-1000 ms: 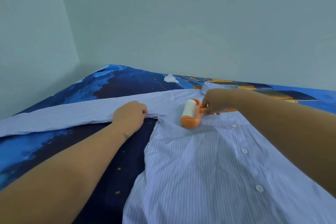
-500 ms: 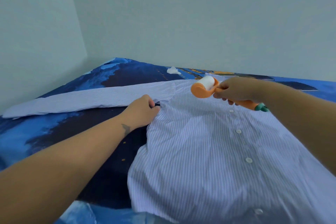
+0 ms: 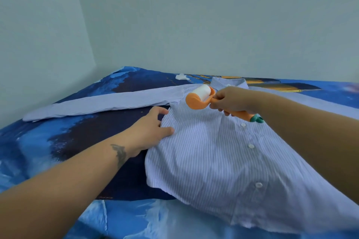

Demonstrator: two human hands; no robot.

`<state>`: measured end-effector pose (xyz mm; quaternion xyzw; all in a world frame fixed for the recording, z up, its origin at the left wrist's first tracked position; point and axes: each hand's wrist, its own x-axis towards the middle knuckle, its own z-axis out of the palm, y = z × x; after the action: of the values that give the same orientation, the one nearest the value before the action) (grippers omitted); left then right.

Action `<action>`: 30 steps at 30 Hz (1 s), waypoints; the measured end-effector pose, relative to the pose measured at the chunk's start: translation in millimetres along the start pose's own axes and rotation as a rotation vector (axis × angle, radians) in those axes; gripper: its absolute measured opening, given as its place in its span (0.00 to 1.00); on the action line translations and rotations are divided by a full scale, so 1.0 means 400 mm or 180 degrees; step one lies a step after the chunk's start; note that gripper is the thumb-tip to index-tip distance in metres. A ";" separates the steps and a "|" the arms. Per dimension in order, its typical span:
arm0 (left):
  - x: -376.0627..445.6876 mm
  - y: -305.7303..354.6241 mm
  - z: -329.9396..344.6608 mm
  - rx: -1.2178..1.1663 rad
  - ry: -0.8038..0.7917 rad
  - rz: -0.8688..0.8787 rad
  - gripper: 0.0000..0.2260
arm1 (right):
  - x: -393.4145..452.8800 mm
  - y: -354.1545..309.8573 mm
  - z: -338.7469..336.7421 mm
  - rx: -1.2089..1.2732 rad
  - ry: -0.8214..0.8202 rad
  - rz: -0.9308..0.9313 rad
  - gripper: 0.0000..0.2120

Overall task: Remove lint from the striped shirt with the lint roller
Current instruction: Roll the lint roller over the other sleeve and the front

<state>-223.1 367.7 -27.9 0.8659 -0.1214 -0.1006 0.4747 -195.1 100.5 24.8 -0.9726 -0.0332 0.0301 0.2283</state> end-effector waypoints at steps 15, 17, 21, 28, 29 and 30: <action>-0.091 0.000 -0.017 0.2438 -0.0186 -0.0013 0.27 | -0.082 -0.049 -0.015 -0.1209 -0.0356 -0.0536 0.09; -0.098 0.007 -0.023 0.2925 -0.0255 -0.0085 0.26 | -0.087 -0.060 -0.014 -0.1366 -0.0477 -0.0580 0.11; -0.079 0.017 -0.047 0.3308 -0.0093 0.0138 0.15 | -0.098 -0.092 0.006 -0.1494 -0.0741 -0.0737 0.13; -0.003 -0.022 -0.046 0.1852 0.0424 0.0571 0.06 | -0.119 -0.191 0.075 -0.1540 -0.0841 -0.1271 0.09; 0.007 -0.025 -0.048 0.1784 0.0502 0.0538 0.06 | -0.123 -0.205 0.084 -0.1545 -0.0813 -0.1338 0.09; 0.016 -0.027 -0.052 0.1725 0.0575 0.0480 0.06 | -0.126 -0.219 0.091 -0.1569 -0.0785 -0.1392 0.09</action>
<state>-209.8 388.0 -26.5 0.9551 -0.1651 0.0485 0.2412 -252.3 190.8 33.5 -0.9573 -0.2744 0.0888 -0.0180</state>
